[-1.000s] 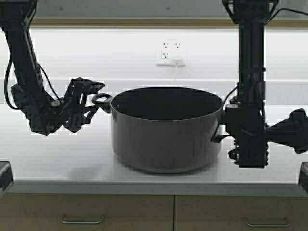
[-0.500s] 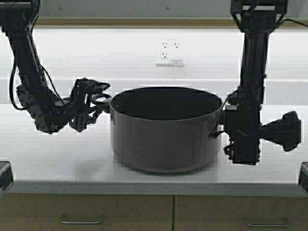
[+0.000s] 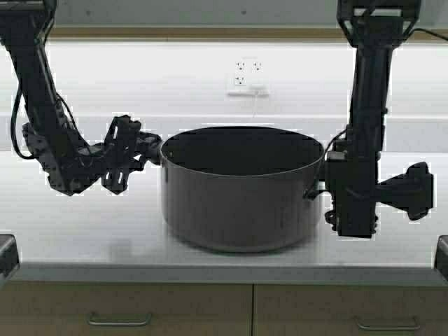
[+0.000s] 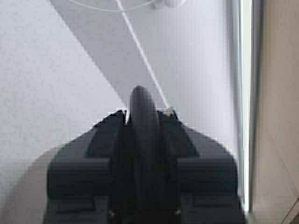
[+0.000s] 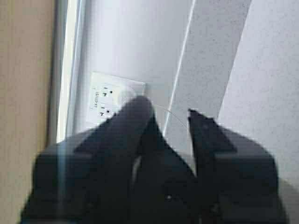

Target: Open the cabinet, put the pot inside, then close it

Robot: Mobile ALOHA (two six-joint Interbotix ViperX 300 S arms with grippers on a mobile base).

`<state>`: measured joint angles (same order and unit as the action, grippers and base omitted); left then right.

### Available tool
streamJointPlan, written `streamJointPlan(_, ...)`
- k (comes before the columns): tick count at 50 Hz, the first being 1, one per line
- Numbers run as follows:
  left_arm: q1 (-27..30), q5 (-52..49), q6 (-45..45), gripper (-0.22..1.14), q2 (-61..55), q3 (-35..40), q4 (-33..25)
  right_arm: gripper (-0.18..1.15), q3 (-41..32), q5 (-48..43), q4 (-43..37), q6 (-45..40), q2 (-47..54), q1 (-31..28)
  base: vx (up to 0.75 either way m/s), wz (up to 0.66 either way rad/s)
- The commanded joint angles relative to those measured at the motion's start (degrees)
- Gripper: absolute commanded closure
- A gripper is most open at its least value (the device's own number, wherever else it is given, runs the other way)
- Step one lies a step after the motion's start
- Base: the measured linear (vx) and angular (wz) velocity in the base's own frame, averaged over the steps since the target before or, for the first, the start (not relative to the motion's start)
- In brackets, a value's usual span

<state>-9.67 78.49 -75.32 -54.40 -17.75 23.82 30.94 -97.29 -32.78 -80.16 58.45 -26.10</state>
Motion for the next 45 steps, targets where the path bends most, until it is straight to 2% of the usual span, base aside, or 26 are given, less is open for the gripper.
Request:
streamJointPlan(1,0.18,0.53,0.79,0.95,2.99,-2.46,-3.87,0.86,0.44,0.00,0.62,-2.46,-2.37,-0.53,0.00,0.00)
streamJointPlan(5,0.18,1.23,0.79,0.80,4.39,-4.22,-3.96,0.85,1.93,0.00,0.88,-3.08,-3.87,-0.53,0.00,0.00)
streamJointPlan(13,0.18,3.25,0.97,0.89,7.91,-7.56,-3.08,0.90,6.06,-1.14,2.64,-3.16,-8.09,-0.53,0.00,0.00)
streamJointPlan(25,0.18,4.31,1.93,0.88,14.85,-13.01,-3.78,0.90,9.76,-1.23,7.12,-2.90,-13.62,-0.53,0.00,0.00)
streamJointPlan(38,0.18,4.39,3.52,0.88,25.66,-23.47,-5.36,0.90,16.87,-1.23,10.28,-2.99,-21.80,-0.53,0.00,0.00)
streamJointPlan(45,-1.58,4.31,3.69,0.87,32.34,-29.09,-8.70,0.90,21.71,-0.79,12.39,-2.90,-28.39,-0.53,0.00,0.00)
